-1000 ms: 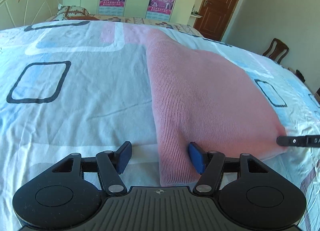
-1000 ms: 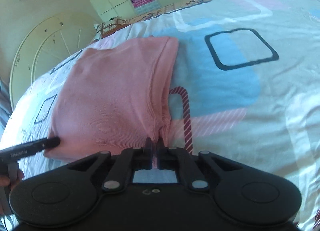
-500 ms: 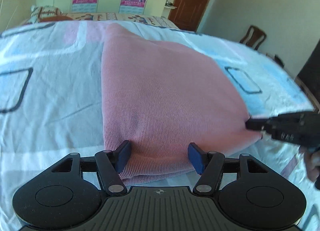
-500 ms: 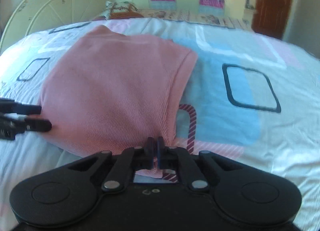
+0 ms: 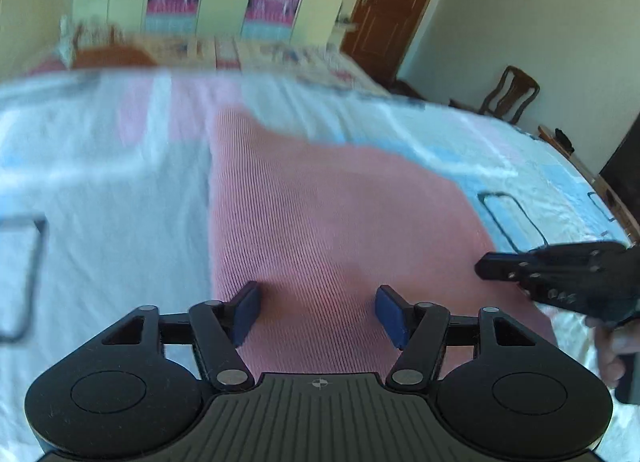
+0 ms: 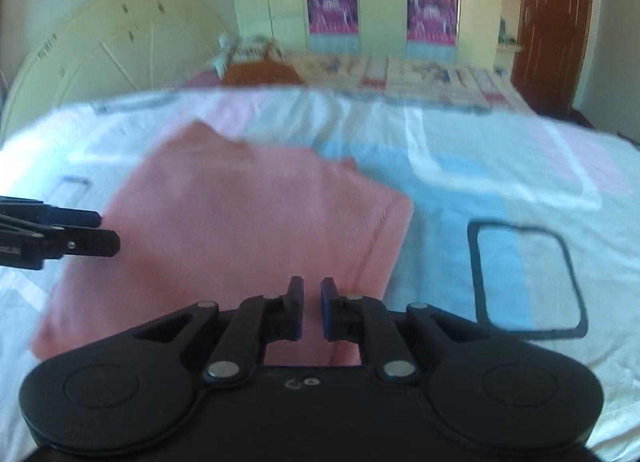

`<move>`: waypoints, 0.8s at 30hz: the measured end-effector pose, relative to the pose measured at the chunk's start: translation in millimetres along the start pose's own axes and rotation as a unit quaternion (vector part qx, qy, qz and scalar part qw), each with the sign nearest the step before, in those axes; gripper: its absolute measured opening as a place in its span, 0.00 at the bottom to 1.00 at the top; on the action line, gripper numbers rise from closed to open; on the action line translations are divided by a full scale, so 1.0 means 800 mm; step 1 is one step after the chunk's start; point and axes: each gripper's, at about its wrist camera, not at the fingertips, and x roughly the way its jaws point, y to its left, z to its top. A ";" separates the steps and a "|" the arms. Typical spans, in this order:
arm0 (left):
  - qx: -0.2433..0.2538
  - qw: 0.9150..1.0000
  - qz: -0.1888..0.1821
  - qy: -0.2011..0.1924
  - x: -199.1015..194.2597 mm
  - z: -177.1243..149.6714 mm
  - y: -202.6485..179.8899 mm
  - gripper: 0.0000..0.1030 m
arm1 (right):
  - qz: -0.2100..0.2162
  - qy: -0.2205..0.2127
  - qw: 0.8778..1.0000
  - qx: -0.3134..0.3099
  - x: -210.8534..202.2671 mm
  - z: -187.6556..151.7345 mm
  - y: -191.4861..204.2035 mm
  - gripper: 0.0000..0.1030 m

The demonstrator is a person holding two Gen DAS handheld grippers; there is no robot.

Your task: Fold small clothes

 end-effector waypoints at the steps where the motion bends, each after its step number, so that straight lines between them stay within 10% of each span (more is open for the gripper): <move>1: -0.008 1.000 -0.005 -0.004 -0.001 -0.003 0.002 0.61 | -0.001 -0.003 1.000 0.000 0.006 -0.006 -0.004 0.03; 10: -0.001 0.999 0.043 -0.017 0.008 0.037 0.010 0.61 | 0.020 -0.061 0.998 -0.005 -0.009 0.033 0.015 0.15; 18: 0.012 0.996 0.087 0.002 0.018 0.033 0.004 0.68 | 0.016 -0.010 1.000 -0.007 0.035 0.029 0.018 0.13; 24: 0.029 0.992 0.119 -0.009 0.000 0.014 0.002 0.86 | 0.038 -0.037 0.996 0.070 -0.006 0.010 -0.026 0.30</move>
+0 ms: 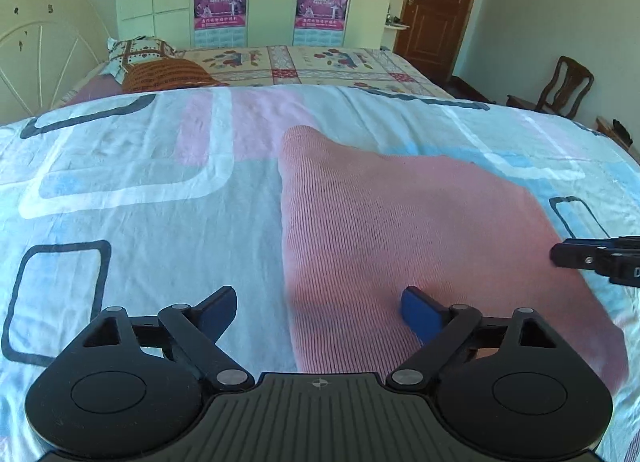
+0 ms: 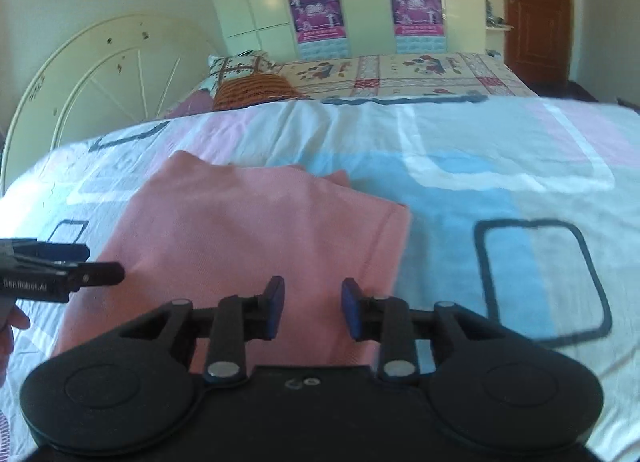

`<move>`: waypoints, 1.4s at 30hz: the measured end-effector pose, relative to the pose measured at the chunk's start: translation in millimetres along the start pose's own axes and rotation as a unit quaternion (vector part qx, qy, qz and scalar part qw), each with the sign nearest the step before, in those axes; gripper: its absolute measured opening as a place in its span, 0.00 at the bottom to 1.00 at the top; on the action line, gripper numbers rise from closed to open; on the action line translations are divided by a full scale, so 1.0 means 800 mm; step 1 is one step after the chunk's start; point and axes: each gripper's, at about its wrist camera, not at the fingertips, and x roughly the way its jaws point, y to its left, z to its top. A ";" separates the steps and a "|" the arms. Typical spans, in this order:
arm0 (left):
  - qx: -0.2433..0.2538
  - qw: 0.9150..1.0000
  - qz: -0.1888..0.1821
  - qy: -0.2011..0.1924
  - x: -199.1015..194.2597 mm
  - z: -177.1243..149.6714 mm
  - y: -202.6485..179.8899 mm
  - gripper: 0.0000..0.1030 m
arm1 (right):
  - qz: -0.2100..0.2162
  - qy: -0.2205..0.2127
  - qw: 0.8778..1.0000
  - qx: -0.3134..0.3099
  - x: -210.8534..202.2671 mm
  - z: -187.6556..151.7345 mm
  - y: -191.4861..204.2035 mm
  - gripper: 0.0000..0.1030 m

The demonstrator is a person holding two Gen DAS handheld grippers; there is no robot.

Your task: Fold small clothes

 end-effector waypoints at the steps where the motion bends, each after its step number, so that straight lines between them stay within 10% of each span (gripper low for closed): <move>1: -0.003 1.000 -0.001 -0.001 -0.001 -0.001 0.000 0.86 | -0.002 0.000 1.000 0.006 -0.004 -0.002 -0.006 0.30; 15: -0.009 0.999 0.030 0.011 -0.003 0.000 0.008 0.99 | -0.002 0.035 0.999 0.026 -0.002 -0.022 -0.021 0.34; 28: -0.094 0.982 -0.146 0.073 0.008 -0.024 0.039 0.93 | 0.164 0.071 0.963 0.202 0.003 -0.044 -0.112 0.54; 37: -0.117 0.976 -0.162 0.085 0.036 -0.016 0.036 0.88 | 0.211 0.099 0.953 0.193 0.037 -0.022 -0.090 0.57; 42: -0.108 0.977 -0.159 0.090 0.037 -0.009 0.032 0.85 | 0.195 0.102 0.960 0.173 0.028 -0.022 -0.103 0.41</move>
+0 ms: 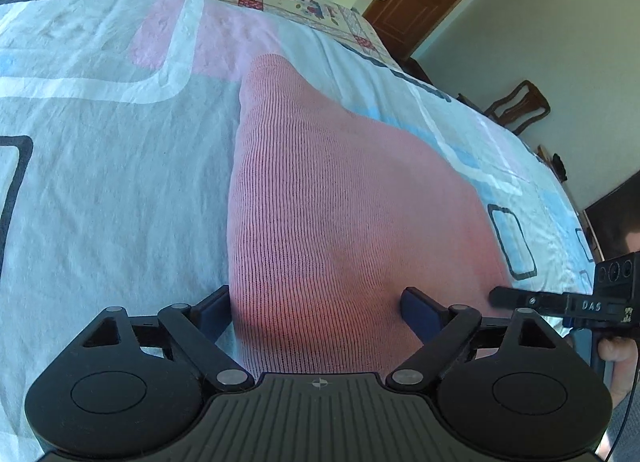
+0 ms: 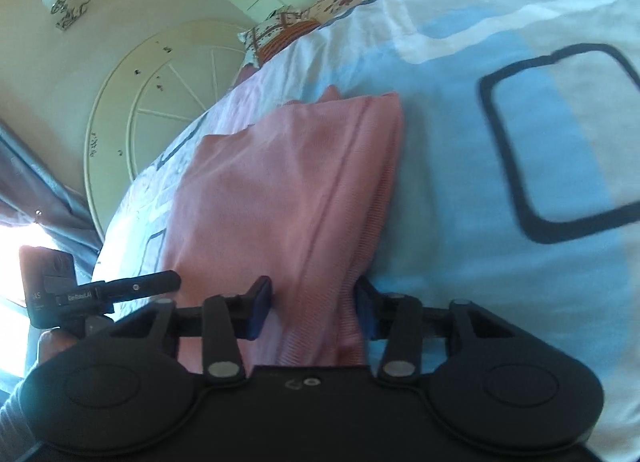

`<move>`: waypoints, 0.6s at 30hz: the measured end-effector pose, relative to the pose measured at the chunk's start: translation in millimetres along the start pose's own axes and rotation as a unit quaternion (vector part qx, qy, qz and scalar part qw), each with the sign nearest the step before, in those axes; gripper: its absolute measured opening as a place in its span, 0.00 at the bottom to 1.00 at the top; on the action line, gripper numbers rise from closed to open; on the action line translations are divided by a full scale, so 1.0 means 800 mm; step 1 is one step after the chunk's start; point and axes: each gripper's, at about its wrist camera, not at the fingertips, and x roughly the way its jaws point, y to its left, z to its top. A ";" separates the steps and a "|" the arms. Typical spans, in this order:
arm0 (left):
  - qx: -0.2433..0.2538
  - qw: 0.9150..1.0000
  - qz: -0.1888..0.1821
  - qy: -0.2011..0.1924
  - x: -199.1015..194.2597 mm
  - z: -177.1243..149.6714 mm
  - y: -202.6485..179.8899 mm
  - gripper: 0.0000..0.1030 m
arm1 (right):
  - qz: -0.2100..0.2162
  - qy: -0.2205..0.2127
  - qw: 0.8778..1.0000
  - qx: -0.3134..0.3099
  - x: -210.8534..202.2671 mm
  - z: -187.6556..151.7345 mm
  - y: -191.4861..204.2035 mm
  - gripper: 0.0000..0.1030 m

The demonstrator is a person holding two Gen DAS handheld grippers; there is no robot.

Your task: Fold small clothes

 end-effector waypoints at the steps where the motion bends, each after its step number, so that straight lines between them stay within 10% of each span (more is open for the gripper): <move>1: 0.002 1.000 -0.001 0.000 0.000 -0.001 0.000 0.85 | -0.001 -0.007 1.000 0.007 -0.007 -0.001 -0.006 0.43; 14: 0.011 1.000 -0.009 -0.001 0.000 -0.001 0.003 0.86 | 0.089 0.013 0.993 0.076 0.024 0.016 -0.029 0.51; 18: 0.005 1.000 -0.003 -0.006 -0.001 0.000 0.002 0.83 | 0.061 0.005 0.997 0.055 0.027 0.020 -0.019 0.30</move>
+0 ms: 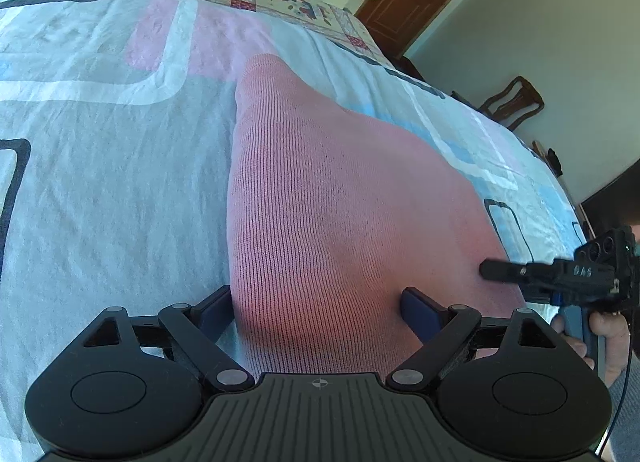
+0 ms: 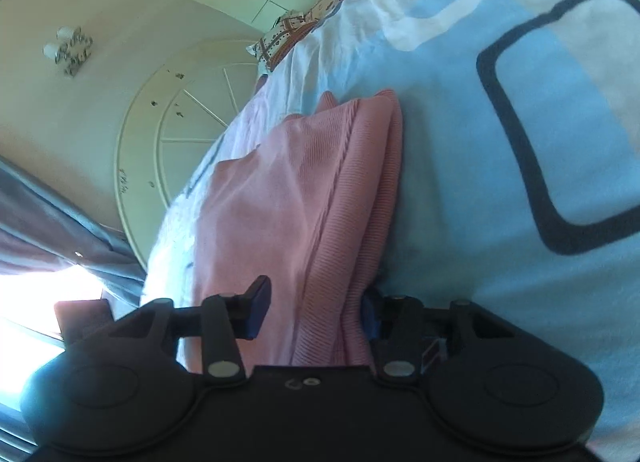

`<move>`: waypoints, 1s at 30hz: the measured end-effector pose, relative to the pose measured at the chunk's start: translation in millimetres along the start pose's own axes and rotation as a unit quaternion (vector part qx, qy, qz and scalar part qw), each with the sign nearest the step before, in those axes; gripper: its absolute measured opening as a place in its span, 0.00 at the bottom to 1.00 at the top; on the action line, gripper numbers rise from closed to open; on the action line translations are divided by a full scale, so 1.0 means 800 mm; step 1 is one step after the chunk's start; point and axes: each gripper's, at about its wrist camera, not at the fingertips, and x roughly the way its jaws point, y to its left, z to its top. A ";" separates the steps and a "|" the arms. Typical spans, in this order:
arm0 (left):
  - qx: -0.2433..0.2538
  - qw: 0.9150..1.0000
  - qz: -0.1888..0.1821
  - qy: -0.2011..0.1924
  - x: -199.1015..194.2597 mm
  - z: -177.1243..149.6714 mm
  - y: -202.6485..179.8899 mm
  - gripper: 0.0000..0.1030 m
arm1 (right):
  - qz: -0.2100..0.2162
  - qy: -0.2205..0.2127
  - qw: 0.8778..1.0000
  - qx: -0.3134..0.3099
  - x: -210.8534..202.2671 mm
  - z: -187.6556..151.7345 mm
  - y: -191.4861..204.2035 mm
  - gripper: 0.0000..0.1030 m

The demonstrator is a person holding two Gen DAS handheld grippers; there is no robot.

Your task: Fold small clothes

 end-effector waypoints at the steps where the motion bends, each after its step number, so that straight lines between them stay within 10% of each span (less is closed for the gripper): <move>1: 0.002 1.000 0.006 -0.003 0.001 -0.001 -0.002 0.82 | -0.019 -0.002 1.000 -0.014 -0.003 -0.003 0.004 0.27; 8: 0.050 0.996 0.057 -0.038 0.000 0.005 -0.050 0.35 | -0.102 -0.025 0.989 -0.102 0.006 -0.017 0.049 0.19; 17: 0.107 0.989 0.058 -0.088 -0.073 0.017 -0.056 0.30 | -0.143 -0.066 0.961 -0.228 -0.007 -0.030 0.162 0.18; 30: 0.068 0.985 0.101 -0.123 -0.208 -0.019 0.088 0.30 | -0.113 -0.040 0.952 -0.283 0.102 -0.096 0.290 0.18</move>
